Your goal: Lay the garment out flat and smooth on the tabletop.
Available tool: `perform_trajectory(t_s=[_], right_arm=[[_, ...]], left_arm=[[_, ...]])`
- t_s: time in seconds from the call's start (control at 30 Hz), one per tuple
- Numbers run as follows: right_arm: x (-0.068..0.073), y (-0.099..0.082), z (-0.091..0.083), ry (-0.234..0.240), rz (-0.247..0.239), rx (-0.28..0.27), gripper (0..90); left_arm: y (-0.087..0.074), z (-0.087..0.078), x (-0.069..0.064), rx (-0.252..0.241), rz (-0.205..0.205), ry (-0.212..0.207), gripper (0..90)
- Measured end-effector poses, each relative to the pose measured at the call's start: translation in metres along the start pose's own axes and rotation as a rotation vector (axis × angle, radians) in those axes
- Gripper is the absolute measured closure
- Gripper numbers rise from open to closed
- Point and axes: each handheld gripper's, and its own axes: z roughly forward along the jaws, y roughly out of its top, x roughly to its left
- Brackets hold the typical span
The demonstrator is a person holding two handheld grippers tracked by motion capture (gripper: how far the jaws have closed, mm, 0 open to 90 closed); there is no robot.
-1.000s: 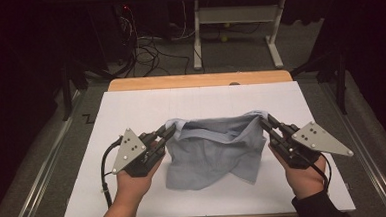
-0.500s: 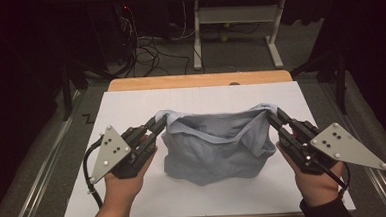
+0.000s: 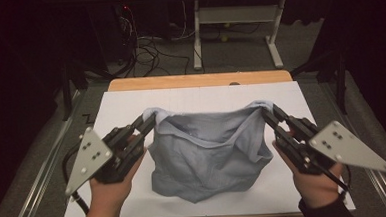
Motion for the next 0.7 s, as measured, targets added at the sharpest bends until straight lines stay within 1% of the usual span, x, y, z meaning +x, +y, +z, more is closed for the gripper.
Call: perform_trajectory(t_s=[0.03, 0.07, 0.1, 0.13, 0.17, 0.2, 0.23, 0.27, 0.3, 0.33, 0.4, 0.43, 0.5, 0.57, 0.7], right_arm=[[-0.004, -0.004, 0.009, -0.003, 0.010, 0.020, 81.7], [-0.010, -0.010, 0.022, -0.015, 0.021, 0.055, 81.7], [-0.017, -0.017, 0.037, -0.022, 0.038, 0.098, 80.7], [-0.026, -0.024, 0.053, -0.028, 0.060, 0.143, 77.4], [-0.035, -0.033, 0.069, -0.035, 0.091, 0.195, 70.1], [-0.043, -0.041, 0.083, -0.050, 0.121, 0.243, 57.5], [-0.049, -0.050, 0.094, -0.078, 0.144, 0.278, 47.6], [-0.056, -0.058, 0.102, -0.093, 0.167, 0.321, 39.6], [-0.058, -0.063, 0.105, -0.101, 0.169, 0.343, 36.3], [-0.059, -0.068, 0.105, -0.114, 0.167, 0.353, 34.8], [-0.059, -0.076, 0.099, -0.109, 0.168, 0.342, 34.9], [-0.059, -0.081, 0.096, -0.107, 0.170, 0.346, 34.8], [-0.056, -0.090, 0.088, -0.099, 0.171, 0.345, 34.6], [-0.053, -0.100, 0.080, -0.093, 0.167, 0.358, 34.2], [-0.046, -0.121, 0.060, -0.085, 0.169, 0.385, 33.6]], left_arm=[[-0.006, 0.014, 0.009, 0.051, -0.010, 0.016, 79.7], [-0.014, 0.031, 0.019, 0.100, -0.018, 0.034, 79.4], [-0.023, 0.049, 0.029, 0.151, -0.042, 0.056, 78.3], [-0.034, 0.067, 0.039, 0.201, -0.077, 0.087, 73.6], [-0.043, 0.081, 0.047, 0.253, -0.113, 0.113, 64.2], [-0.052, 0.090, 0.052, 0.291, -0.145, 0.129, 55.7], [-0.062, 0.096, 0.055, 0.315, -0.175, 0.132, 49.1], [-0.067, 0.097, 0.056, 0.322, -0.193, 0.125, 42.6], [-0.074, 0.096, 0.055, 0.326, -0.204, 0.113, 39.9], [-0.082, 0.094, 0.052, 0.328, -0.196, 0.102, 39.0], [-0.094, 0.089, 0.049, 0.339, -0.198, 0.097, 39.0], [-0.102, 0.085, 0.047, 0.352, -0.206, 0.090, 39.0], [-0.114, 0.079, 0.043, 0.368, -0.207, 0.083, 39.0], [-0.127, 0.073, 0.038, 0.403, -0.216, 0.059, 39.0], [-0.152, 0.061, 0.025, 0.486, -0.214, 0.015, 39.0]])
